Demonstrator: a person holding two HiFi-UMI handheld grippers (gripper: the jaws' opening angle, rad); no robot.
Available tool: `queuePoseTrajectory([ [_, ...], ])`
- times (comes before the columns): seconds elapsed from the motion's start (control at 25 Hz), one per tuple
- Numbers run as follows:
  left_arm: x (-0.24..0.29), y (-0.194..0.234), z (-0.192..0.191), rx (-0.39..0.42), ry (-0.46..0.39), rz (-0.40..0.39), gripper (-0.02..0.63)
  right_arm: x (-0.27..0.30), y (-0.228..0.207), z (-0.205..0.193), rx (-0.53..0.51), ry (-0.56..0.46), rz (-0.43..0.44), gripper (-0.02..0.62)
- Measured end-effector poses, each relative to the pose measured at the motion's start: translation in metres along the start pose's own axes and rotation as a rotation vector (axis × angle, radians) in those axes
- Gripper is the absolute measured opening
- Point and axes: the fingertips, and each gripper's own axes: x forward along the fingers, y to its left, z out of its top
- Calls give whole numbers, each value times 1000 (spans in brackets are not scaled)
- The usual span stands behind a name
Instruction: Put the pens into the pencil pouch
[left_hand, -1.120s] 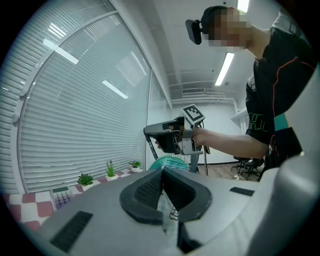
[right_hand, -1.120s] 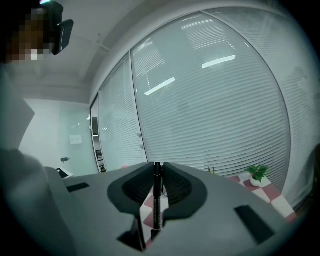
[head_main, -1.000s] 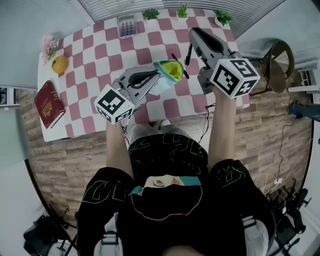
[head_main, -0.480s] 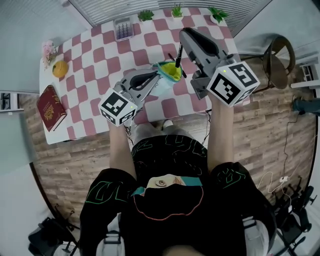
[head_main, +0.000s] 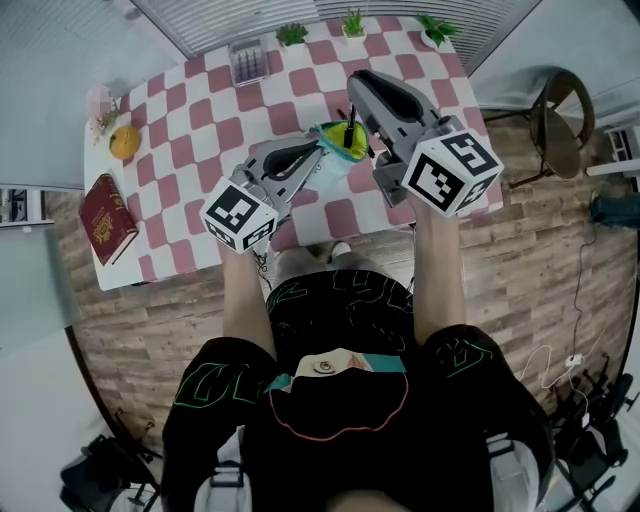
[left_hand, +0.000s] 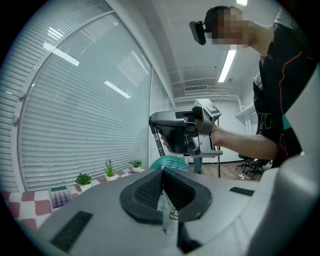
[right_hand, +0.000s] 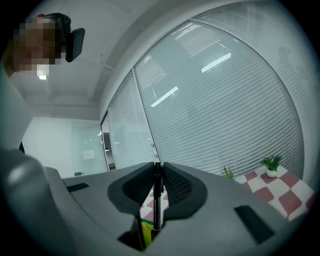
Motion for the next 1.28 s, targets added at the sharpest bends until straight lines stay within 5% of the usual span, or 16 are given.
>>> queuePoseTrajectory([
  [0.72,-3,12,13,-26,-61,41,2,5,-5,-49,-7,90,-54,61],
  [1.04,-7,21,19,-43,-91,68,2,5,0,-78,-85,238,-33,61],
  [1.28,-8,23,16,-42,-78,77,2,3,-1,-74,-87,220,-24,64],
])
